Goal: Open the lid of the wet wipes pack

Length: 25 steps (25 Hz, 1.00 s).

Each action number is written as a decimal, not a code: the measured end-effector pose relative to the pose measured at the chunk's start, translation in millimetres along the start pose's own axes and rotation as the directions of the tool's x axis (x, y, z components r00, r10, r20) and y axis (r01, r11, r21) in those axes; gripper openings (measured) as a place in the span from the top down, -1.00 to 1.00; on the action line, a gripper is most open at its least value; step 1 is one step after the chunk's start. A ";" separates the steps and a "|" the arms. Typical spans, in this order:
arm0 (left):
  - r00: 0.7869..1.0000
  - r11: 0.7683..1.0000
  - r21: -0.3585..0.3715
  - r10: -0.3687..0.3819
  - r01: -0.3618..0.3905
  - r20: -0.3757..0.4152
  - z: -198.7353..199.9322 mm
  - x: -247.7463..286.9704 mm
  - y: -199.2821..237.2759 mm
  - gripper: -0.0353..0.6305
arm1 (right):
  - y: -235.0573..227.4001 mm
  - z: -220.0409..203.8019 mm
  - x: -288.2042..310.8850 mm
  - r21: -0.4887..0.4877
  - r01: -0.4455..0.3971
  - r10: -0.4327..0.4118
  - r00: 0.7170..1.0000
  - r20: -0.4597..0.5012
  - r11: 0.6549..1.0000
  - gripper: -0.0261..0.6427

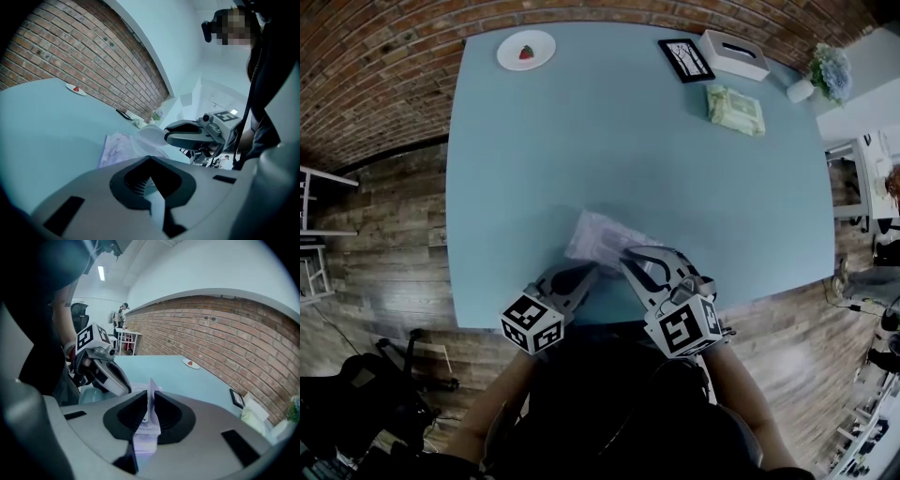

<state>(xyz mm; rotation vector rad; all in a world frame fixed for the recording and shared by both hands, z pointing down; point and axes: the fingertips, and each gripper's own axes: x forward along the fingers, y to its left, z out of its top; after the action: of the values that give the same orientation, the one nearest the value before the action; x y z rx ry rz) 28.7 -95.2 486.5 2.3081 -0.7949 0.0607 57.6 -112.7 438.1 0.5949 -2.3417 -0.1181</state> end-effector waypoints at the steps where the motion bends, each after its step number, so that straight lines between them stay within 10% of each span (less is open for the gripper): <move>1: 1.000 1.000 -0.002 0.000 0.000 0.001 -0.1 0.1 0.0 0.86 | -3.7 -1.7 -1.0 0.001 0.014 -0.014 1.000 -0.001 1.000 0.74; 25: 1.000 0.999 -0.038 0.001 0.000 0.007 0.6 -0.3 1.5 0.86 | -48.3 -20.2 -7.4 0.118 0.231 -0.231 0.973 -0.009 0.966 0.73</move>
<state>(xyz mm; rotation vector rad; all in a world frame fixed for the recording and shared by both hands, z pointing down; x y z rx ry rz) 27.5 -96.3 486.8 2.2735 -0.7936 0.0380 94.3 -150.8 436.7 0.9271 -2.2877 -0.0875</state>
